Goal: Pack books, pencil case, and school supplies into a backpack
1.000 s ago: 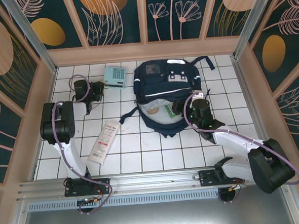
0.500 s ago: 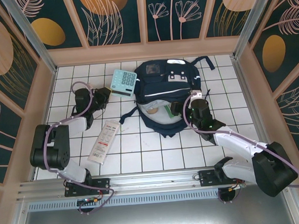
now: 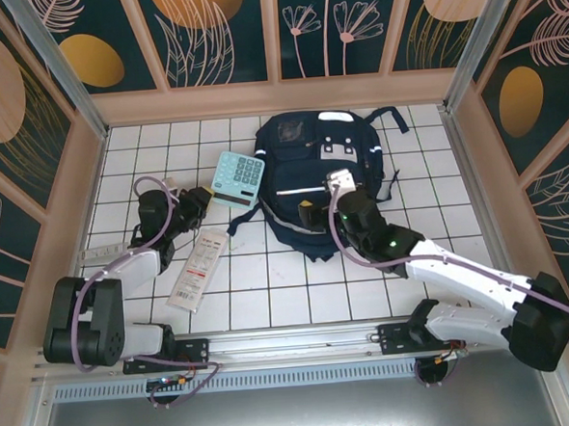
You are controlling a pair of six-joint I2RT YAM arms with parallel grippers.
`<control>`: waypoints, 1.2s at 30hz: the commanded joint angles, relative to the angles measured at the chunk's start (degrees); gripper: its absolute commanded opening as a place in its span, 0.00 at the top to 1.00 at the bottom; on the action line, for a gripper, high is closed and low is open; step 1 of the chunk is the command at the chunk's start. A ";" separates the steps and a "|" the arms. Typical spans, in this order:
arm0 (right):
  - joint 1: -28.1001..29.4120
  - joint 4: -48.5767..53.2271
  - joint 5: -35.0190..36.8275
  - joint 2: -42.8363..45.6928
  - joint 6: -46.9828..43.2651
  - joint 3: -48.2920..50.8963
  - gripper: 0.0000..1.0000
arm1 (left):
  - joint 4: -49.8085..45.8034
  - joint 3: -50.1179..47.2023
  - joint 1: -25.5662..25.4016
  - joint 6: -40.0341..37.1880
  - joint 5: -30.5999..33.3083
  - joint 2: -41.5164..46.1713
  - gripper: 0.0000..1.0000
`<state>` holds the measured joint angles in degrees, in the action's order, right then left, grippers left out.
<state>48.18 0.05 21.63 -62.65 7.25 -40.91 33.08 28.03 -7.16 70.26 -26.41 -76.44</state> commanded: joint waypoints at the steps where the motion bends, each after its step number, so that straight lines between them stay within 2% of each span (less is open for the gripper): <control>1: 0.54 6.70 3.86 -5.08 -4.10 -3.80 0.01 | -0.38 -0.86 -0.21 -2.30 -0.12 2.69 0.85; 3: 0.51 8.49 3.73 -7.35 -2.42 -4.99 0.01 | -0.04 -1.46 -0.20 -2.09 -0.57 3.21 0.85; 6: 0.85 8.11 -1.56 -8.07 -2.63 -3.56 0.01 | 0.12 -2.30 -0.22 -2.07 -0.99 3.85 0.85; 13: 5.07 10.48 -4.18 -11.19 -0.48 -0.32 0.02 | -0.87 -3.65 -0.22 -2.36 -1.18 5.57 0.85; 18: 6.18 12.98 3.73 -18.16 1.70 -1.17 0.02 | -2.57 -3.96 -0.22 -2.74 -1.22 7.46 0.85; 20: 6.13 13.00 7.53 -19.66 2.16 -1.92 0.05 | -3.96 -3.97 -0.23 -3.27 -1.18 8.51 0.85; 21: 6.22 12.69 9.49 -19.79 2.41 -2.10 0.09 | -4.84 -3.96 -0.18 -3.66 -1.18 9.12 0.85; 22: 6.22 12.00 10.36 -19.26 2.14 -2.25 0.17 | -5.70 -3.96 -0.22 -3.96 -1.11 9.74 0.86; 23: 6.22 11.21 10.82 -18.54 1.90 -2.34 0.29 | -6.55 -3.88 -0.22 -4.22 -1.09 10.26 0.86; 25: 6.22 9.45 11.24 -16.30 1.13 -2.51 0.59 | -8.27 -3.85 -0.22 -4.98 -1.09 11.41 0.86; 27: 6.14 8.16 11.48 -14.59 0.13 -2.86 0.73 | -9.76 -3.93 -0.19 -5.57 -1.14 12.55 0.86; 29: 6.14 7.82 11.57 -13.83 -1.01 -4.13 0.78 | -11.06 -4.03 -0.31 -5.95 -1.31 13.52 0.86; 33: 6.05 8.12 12.09 -13.98 -2.79 -7.86 1.00 | -12.40 -5.04 -0.57 -6.16 -1.99 15.20 0.86; 36: 4.99 7.55 12.54 -14.49 -3.55 -10.60 1.00 | -12.52 -6.18 -1.26 -5.57 -2.23 16.38 0.85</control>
<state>53.84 10.17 32.10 -77.93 4.78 -47.53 20.84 22.98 -7.62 65.49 -26.72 -61.80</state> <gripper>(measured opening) 0.051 0.148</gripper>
